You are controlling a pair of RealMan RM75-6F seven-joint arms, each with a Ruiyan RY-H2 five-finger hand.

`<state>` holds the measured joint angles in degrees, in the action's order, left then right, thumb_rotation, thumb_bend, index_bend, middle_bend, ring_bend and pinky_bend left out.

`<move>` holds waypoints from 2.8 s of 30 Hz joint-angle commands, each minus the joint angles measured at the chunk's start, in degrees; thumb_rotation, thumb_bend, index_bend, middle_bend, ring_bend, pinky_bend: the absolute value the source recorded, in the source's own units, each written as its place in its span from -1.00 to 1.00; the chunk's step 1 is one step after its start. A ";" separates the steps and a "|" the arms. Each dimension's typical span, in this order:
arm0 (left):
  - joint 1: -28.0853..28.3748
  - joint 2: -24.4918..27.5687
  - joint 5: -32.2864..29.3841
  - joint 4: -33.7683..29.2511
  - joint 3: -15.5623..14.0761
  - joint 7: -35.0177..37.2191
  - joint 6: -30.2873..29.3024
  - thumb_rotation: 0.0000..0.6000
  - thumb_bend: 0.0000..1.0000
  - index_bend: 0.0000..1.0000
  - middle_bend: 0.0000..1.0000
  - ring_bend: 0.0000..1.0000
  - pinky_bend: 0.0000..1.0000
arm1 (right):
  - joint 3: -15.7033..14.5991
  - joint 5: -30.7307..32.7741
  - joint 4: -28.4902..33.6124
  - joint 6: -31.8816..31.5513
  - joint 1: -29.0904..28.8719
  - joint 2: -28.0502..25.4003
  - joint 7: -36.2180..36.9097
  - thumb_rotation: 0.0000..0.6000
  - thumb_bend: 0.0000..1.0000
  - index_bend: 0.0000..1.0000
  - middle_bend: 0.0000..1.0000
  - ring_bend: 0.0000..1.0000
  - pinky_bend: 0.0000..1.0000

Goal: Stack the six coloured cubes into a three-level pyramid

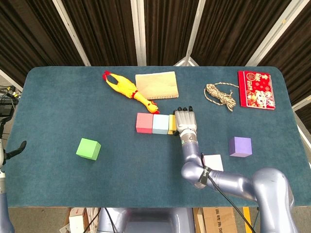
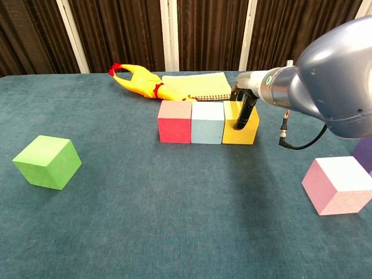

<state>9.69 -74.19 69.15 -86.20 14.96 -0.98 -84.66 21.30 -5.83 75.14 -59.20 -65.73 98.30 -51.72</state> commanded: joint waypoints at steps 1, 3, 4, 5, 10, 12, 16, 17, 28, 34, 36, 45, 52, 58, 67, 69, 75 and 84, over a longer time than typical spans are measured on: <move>-0.02 0.02 -0.05 0.01 0.03 0.03 -0.01 1.00 -0.44 -0.60 -1.00 -1.00 -1.00 | 0.00 0.09 -0.19 0.02 0.01 0.12 -0.08 1.00 -0.45 -0.41 -0.66 -0.72 -1.00; -0.03 0.05 -0.09 0.03 0.07 0.11 0.00 1.00 -0.44 -0.60 -1.00 -1.00 -1.00 | 0.03 0.18 -0.34 0.11 0.03 0.20 -0.16 1.00 -0.45 -0.41 -0.66 -0.72 -1.00; -0.04 0.06 -0.09 0.04 0.07 0.13 0.00 1.00 -0.44 -0.60 -1.00 -1.00 -1.00 | 0.05 0.17 -0.37 0.12 0.04 0.22 -0.15 1.00 -0.45 -0.41 -0.66 -0.72 -1.00; -0.04 0.07 -0.09 0.04 0.07 0.13 0.00 1.00 -0.44 -0.60 -1.00 -1.00 -1.00 | 0.07 0.14 -0.42 0.17 0.06 0.26 -0.15 1.00 -0.45 -0.41 -0.66 -0.72 -1.00; -0.03 0.03 -0.06 0.02 0.05 0.04 -0.02 1.00 -0.44 -0.60 -1.00 -1.00 -1.00 | 0.11 0.03 -0.53 0.41 0.08 0.45 -0.21 1.00 -0.45 -0.41 -0.66 -0.72 -1.00; -0.02 0.02 -0.06 0.04 0.04 0.00 -0.02 1.00 -0.44 -0.60 -1.00 -1.00 -1.00 | 0.16 -0.01 -0.56 0.40 0.08 0.46 -0.25 1.00 -0.45 -0.41 -0.66 -0.72 -1.00; 0.04 -0.07 -0.09 0.08 0.01 -0.12 0.09 1.00 -0.44 -0.60 -1.00 -1.00 -1.00 | 0.20 0.29 -0.29 0.53 0.14 0.22 -0.55 1.00 -0.45 -0.41 -0.66 -0.72 -1.00; 0.06 -0.09 -0.07 0.07 0.00 -0.15 0.09 1.00 -0.44 -0.60 -1.00 -1.00 -1.00 | 0.23 0.40 -0.28 0.57 0.14 0.22 -0.60 1.00 -0.45 -0.41 -0.66 -0.72 -1.00; 0.09 -0.17 -0.08 0.14 0.00 -0.27 0.10 1.00 -0.44 -0.60 -1.00 -1.00 -1.00 | 0.30 0.95 -0.51 1.17 0.01 0.17 -1.02 1.00 -0.45 -0.48 -0.71 -0.75 -1.00; 0.12 -0.24 -0.10 0.21 -0.02 -0.33 0.12 1.00 -0.44 -0.60 -1.00 -1.00 -1.00 | 0.24 0.89 -0.66 1.40 -0.07 0.32 -1.02 1.00 -0.45 -0.53 -0.73 -0.76 -1.00; 0.15 -0.25 -0.12 0.23 -0.02 -0.39 0.17 1.00 -0.44 -0.60 -1.00 -1.00 -1.00 | 0.21 0.96 -0.66 1.39 -0.10 0.30 -1.12 1.00 -0.45 -0.55 -0.73 -0.77 -1.00; 0.18 -0.33 -0.19 0.27 -0.02 -0.54 0.18 1.00 -0.44 -0.60 -1.00 -1.00 -1.00 | 0.10 1.36 -0.06 1.40 -0.12 -0.14 -1.52 1.00 -0.45 -0.61 -0.79 -0.81 -1.00; 0.28 -0.51 -0.15 0.43 -0.04 -0.79 0.18 1.00 -0.44 -0.61 -1.00 -1.00 -1.00 | 0.26 1.55 2.27 0.96 -0.08 -1.59 -1.86 1.00 -0.45 -0.67 -0.87 -0.86 -1.00; 0.23 -0.36 0.12 0.34 -0.05 -0.43 0.08 1.00 -0.44 -0.61 -1.00 -1.00 -1.00 | -0.18 3.33 7.24 -0.58 0.40 -4.70 -3.28 1.00 -0.45 -0.72 -0.90 -0.90 -1.00; 0.15 0.63 1.28 0.52 -0.66 0.68 0.56 1.00 -0.44 -0.63 -1.00 -1.00 -1.00 | 0.45 -1.40 21.48 -6.22 5.43 -13.47 2.57 1.00 -0.45 -0.72 -0.90 -0.90 -1.00; -0.03 0.91 1.77 0.06 -0.86 1.32 0.40 1.00 -0.44 -0.63 -1.00 -1.00 -1.00 | 1.00 -5.01 25.15 -7.35 8.07 -16.03 6.73 1.00 -0.45 -0.72 -0.90 -0.90 -1.00; -0.57 1.71 3.16 -0.90 -1.51 2.73 -0.13 1.00 -0.44 -0.66 -1.00 -1.00 -1.00 | -0.01 -12.06 34.46 -8.58 14.97 -24.79 13.62 1.00 -0.45 -0.72 -0.90 -0.90 -1.00; -1.76 2.73 5.95 -2.29 -2.31 4.95 -2.56 1.00 -0.44 -0.69 -1.00 -1.00 -1.00 | -4.78 -26.81 44.84 -9.96 25.53 -36.30 23.08 1.00 -0.45 -0.72 -0.90 -0.90 -1.00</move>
<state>8.09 -71.58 74.98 -88.43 12.56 3.68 -86.97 18.25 -28.91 117.40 -68.93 -43.16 64.96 -31.64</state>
